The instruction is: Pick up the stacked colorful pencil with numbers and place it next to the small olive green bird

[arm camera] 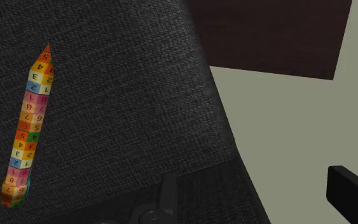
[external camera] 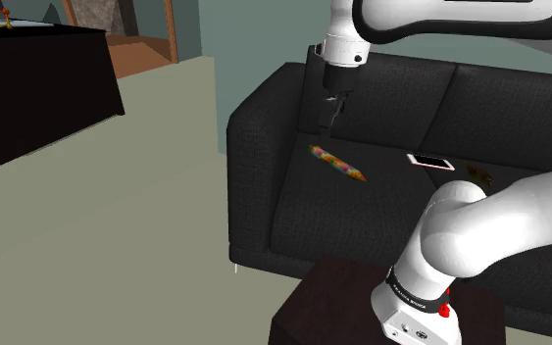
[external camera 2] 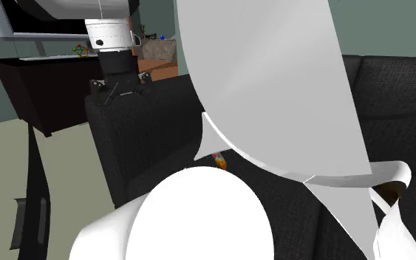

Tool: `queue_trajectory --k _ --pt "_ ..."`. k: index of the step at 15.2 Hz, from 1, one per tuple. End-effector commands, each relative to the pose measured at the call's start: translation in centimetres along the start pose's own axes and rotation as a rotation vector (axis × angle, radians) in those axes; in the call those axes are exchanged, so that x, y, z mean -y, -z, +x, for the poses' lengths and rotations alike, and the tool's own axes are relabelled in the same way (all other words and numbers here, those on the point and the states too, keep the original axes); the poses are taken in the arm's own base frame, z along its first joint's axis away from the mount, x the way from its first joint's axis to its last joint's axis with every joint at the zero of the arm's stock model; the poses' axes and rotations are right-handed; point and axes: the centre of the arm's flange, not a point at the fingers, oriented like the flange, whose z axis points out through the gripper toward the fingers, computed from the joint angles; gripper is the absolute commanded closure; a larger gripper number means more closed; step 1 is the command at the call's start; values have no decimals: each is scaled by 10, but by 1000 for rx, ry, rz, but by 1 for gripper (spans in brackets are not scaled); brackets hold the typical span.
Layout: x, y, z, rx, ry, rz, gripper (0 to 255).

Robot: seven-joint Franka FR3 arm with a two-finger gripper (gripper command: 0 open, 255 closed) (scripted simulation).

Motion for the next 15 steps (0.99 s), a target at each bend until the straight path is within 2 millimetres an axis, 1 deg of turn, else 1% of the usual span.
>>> queue_trajectory --k 1,8,15 --pt "0 0 0 0 0 0 0" --pt "-75 -53 15 -8 -90 4 0" --pt "-150 -106 23 -15 -181 9 0"
